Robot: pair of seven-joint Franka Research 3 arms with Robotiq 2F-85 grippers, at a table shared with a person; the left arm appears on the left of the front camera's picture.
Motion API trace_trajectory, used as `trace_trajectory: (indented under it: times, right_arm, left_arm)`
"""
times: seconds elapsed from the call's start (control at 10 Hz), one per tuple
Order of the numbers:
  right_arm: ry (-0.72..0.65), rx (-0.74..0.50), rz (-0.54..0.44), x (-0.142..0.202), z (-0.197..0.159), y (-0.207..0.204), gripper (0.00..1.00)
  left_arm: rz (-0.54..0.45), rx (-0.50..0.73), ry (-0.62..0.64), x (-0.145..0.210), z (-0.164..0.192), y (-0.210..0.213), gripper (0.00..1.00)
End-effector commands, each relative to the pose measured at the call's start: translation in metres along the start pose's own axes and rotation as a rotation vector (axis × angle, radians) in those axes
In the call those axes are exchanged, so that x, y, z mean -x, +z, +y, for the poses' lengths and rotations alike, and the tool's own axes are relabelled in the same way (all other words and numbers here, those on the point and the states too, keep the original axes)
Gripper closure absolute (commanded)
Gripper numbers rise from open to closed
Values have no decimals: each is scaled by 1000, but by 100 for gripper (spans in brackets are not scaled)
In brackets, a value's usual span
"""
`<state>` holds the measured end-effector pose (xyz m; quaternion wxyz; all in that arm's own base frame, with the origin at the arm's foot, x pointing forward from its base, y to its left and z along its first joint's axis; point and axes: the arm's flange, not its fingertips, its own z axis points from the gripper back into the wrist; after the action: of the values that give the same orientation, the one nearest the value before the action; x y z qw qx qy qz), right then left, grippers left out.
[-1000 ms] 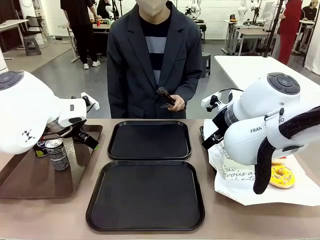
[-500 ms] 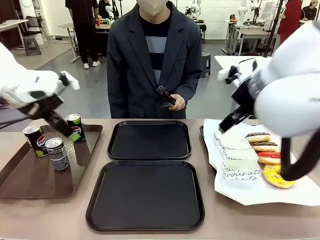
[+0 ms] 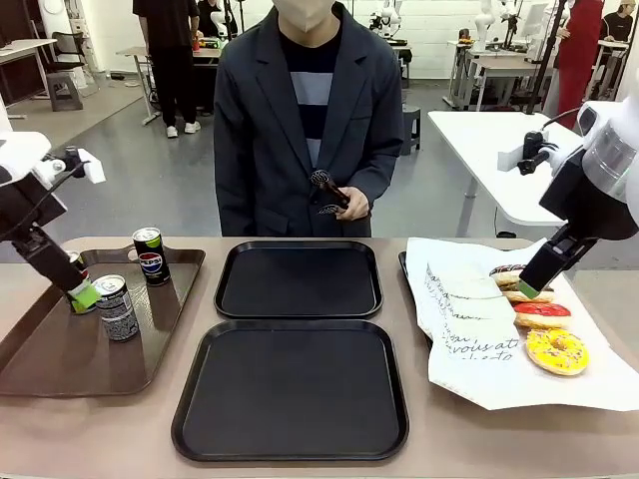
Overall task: Set up donuts and drinks on trays.
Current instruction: Pick up one Pepsi coke and place it on the Flat Tray.
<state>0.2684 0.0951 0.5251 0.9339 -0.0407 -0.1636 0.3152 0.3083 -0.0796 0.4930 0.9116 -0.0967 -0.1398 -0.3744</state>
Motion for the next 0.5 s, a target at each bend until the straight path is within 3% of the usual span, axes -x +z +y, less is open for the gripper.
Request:
trace_trajectory:
  times: [0.0, 0.1, 0.3, 0.4]
  right_arm:
    - [9, 32, 12, 2, -1, 1, 0]
    - [-220, -293, -101, 5, -33, -4, 0]
    - [-555, -641, -213, 48, -90, -13, 0]
    - [-694, -757, -231, 71, -114, -21, 0]
  left_arm:
    - [15, 16, 1, 7, -1, 5, 0]
    - [-120, 423, 197, 0, 27, 0, 0]
    - [-275, 843, 443, 18, 78, 9, 0]
    - [-335, 977, 522, 30, 97, 16, 0]
